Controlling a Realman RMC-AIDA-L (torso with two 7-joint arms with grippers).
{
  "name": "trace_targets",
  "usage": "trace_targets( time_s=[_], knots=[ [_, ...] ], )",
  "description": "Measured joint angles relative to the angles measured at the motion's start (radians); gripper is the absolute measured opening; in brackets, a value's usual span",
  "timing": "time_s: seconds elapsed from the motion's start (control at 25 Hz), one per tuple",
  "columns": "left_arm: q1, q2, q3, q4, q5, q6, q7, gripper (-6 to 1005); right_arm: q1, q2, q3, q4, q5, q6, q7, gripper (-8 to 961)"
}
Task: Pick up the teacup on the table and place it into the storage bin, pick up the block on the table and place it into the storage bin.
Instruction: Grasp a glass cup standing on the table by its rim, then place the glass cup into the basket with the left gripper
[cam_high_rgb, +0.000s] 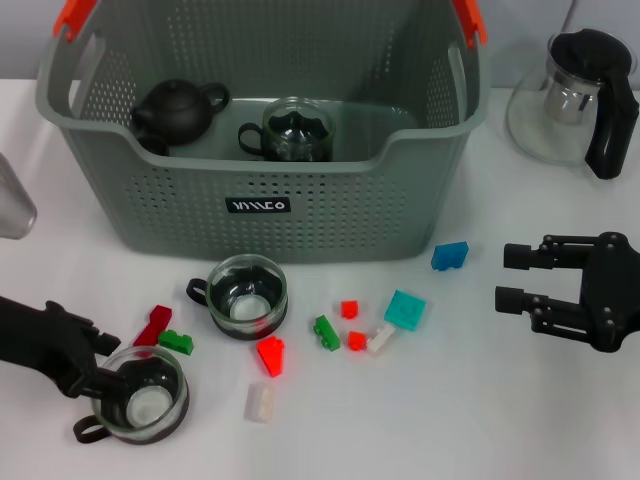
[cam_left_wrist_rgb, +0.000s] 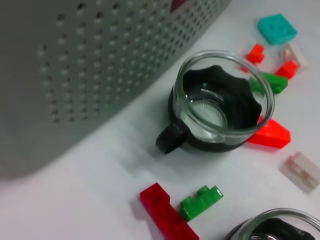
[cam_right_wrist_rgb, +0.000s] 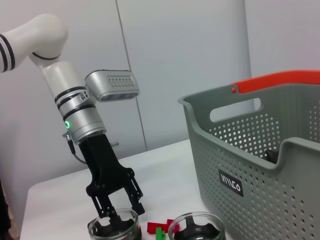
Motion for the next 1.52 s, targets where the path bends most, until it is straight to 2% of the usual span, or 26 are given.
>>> trace_targets(
  time_s=[0.28,0.48,0.68,0.92,1.0,1.04,1.12,1.16,1.32,1.4,1.52],
  knots=[
    [-0.004,0.002,0.051,-0.003,0.023,-0.018,-0.059,622,-0.004,0.000,0.000,0.000,-0.001,0.000,-0.002,534],
    [-0.007,-0.001,0.101,-0.007,0.057,-0.040,-0.102,377,-0.007,-0.002,0.000,0.011,-0.001,-0.001,-0.015,534],
    [-0.007,0.000,0.100,0.001,0.051,-0.032,-0.113,177,-0.010,-0.002,0.000,0.012,-0.001,-0.001,-0.016,534],
    [-0.008,0.003,0.086,0.022,0.023,0.018,-0.110,46,-0.010,-0.003,0.000,0.012,-0.001,-0.001,-0.024,534],
    [-0.009,0.006,0.067,0.027,-0.004,0.041,-0.099,49,-0.011,-0.003,0.000,0.012,-0.001,-0.001,-0.025,534],
    [-0.023,0.020,-0.027,0.016,-0.104,0.117,-0.045,50,-0.011,-0.003,0.000,0.013,-0.001,0.000,-0.025,534],
    [-0.036,0.033,-0.092,-0.017,-0.165,0.166,-0.011,53,-0.010,-0.003,0.000,0.014,-0.001,0.000,-0.025,533],
    [-0.056,0.052,-0.167,-0.073,-0.231,0.210,0.027,55,-0.010,-0.003,0.000,0.016,0.000,0.000,-0.025,533],
    [-0.106,0.111,-0.361,-0.273,-0.459,0.286,0.110,60,-0.008,-0.003,0.000,0.022,-0.001,-0.004,-0.024,533],
    [-0.123,0.121,-0.405,-0.317,-0.574,0.295,0.114,63,-0.008,-0.004,0.000,0.022,-0.001,-0.005,-0.021,533],
    [-0.173,0.129,-0.409,-0.291,-0.682,0.289,0.044,68,-0.004,-0.005,0.000,0.023,-0.001,-0.005,-0.018,533]
  ],
)
